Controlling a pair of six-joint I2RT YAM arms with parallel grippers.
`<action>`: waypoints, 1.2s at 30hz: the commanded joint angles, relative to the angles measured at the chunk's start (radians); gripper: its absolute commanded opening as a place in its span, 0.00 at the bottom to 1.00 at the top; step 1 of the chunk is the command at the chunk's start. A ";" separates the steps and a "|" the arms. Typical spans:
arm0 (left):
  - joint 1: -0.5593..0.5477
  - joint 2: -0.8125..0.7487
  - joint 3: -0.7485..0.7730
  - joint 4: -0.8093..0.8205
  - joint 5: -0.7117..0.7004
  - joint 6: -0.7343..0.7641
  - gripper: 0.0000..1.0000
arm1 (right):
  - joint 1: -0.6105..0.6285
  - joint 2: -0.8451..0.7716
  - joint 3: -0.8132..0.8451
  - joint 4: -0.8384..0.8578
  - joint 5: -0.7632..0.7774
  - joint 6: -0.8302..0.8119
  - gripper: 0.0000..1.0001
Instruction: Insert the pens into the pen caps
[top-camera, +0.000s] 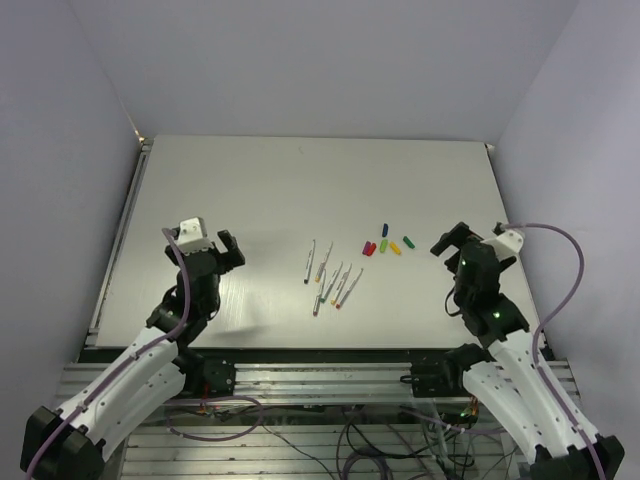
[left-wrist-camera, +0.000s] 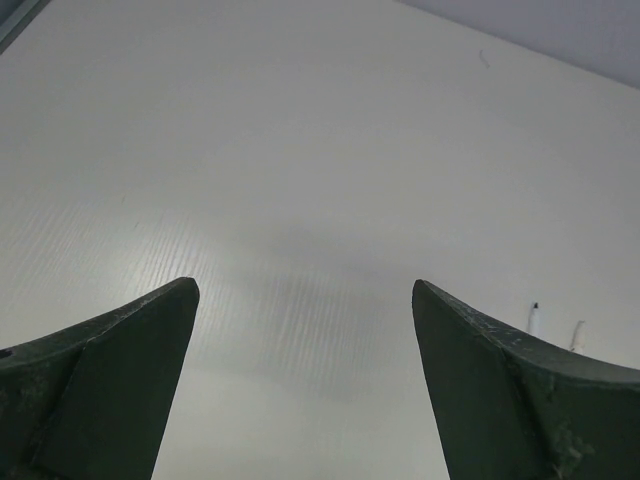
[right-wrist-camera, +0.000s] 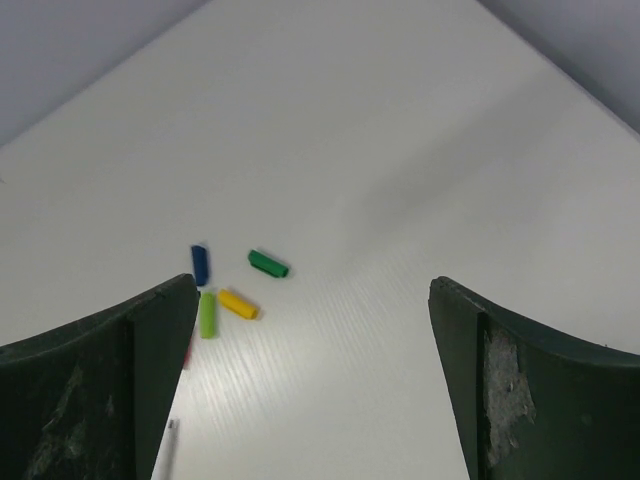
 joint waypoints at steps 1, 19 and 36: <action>0.008 -0.028 0.040 0.099 0.039 0.036 0.99 | 0.000 -0.113 -0.022 0.095 -0.008 -0.024 1.00; 0.009 0.142 0.171 0.109 -0.059 -0.119 0.99 | 0.000 0.027 0.004 0.300 -0.095 -0.162 1.00; 0.008 0.354 0.247 0.269 0.376 0.045 0.94 | 0.000 -0.057 -0.031 0.360 -0.095 -0.145 1.00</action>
